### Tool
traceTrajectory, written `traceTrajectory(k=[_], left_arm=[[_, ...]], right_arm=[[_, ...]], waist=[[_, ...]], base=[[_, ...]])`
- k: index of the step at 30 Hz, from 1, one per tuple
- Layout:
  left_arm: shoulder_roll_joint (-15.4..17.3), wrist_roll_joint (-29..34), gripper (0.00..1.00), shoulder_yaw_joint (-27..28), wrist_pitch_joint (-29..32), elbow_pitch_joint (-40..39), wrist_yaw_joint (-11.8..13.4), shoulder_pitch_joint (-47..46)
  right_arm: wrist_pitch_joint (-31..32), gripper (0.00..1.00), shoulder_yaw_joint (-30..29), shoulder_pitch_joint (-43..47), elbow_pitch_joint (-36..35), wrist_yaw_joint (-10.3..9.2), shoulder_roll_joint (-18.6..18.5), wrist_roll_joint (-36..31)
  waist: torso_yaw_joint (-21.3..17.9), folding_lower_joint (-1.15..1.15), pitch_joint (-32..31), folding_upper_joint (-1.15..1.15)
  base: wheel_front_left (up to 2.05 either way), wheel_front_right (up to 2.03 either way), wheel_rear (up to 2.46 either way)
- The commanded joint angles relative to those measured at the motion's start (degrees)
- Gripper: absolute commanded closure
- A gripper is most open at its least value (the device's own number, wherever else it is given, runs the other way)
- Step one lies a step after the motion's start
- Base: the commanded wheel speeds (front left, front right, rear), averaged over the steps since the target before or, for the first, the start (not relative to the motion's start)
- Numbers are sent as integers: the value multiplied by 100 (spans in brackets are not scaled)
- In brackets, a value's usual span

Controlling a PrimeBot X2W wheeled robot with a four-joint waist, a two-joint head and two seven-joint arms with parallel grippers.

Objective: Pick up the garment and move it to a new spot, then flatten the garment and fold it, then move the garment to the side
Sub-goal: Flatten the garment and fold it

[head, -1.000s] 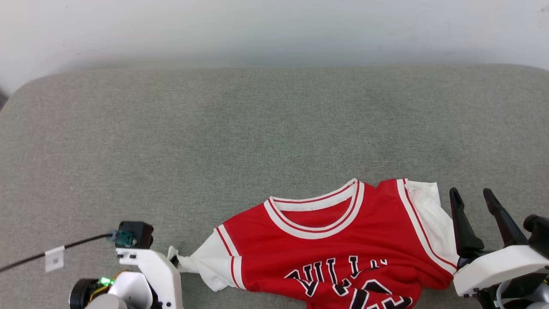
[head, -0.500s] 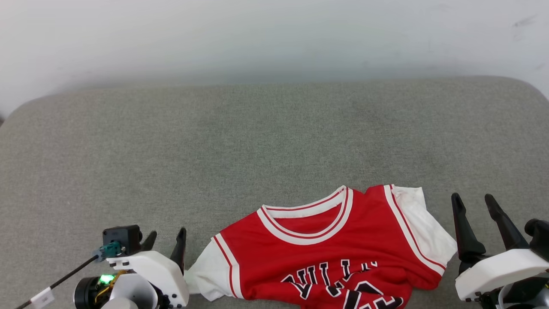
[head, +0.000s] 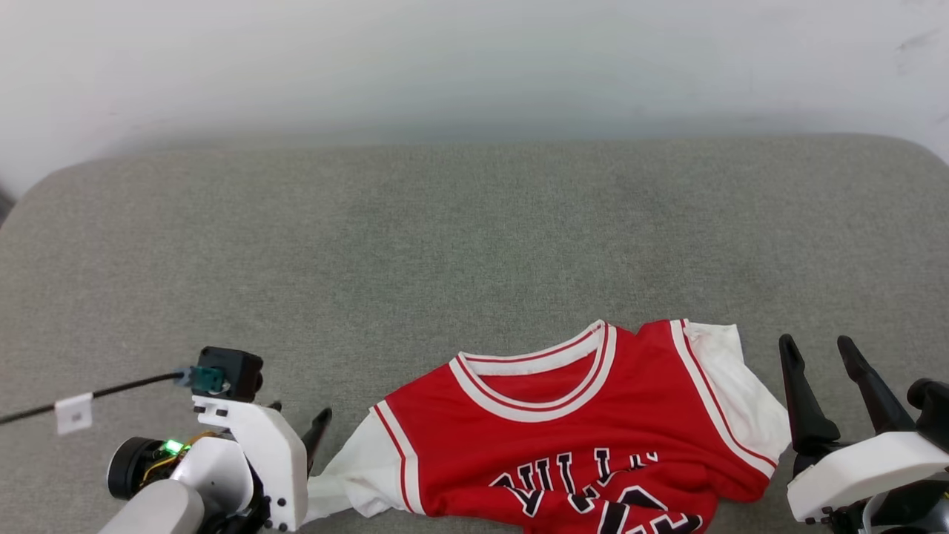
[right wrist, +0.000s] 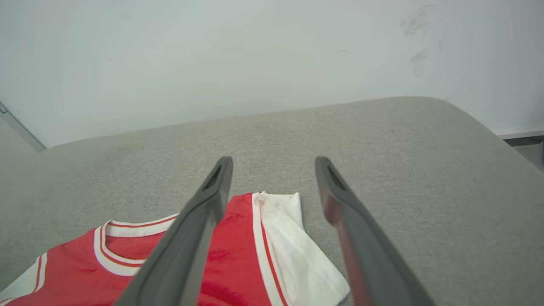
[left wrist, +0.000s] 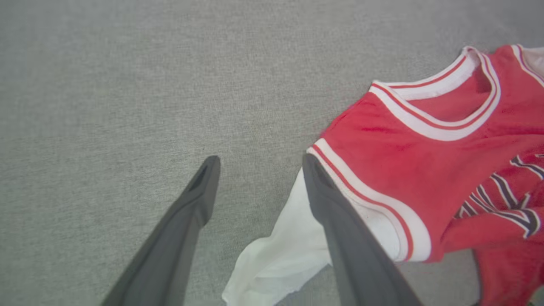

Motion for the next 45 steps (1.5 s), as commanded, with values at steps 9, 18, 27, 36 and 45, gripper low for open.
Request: traceTrajectory(k=[9,18,27,36,45], left_arm=[[604,-323,0,-525,1958,-283,-109,-71],[337,-535,70,-1089,2658,320,-345,117],[-163,-455,100,-485,949,519,-162,151],[-513,-63,100,8,-784,178,170,182],[-644,266,100,115,-1436,-371,310,-79]], right_arm=[[-138,0,98,-181,90,-2,8,88],[-242,0,74,-289,252,-2,8,133],[-138,0,-146,-156,371,-2,8,115],[609,0,-613,-408,964,-2,8,143],[2228,0,-523,-1337,2044,-2,-406,334]], waist=[[-235,0,478,0],[-349,0,601,0],[-201,0,212,0],[33,0,-31,0],[290,0,251,0]], base=[[0,0,0],[0,0,0],[0,0,0],[0,0,0],[0,0,0]])
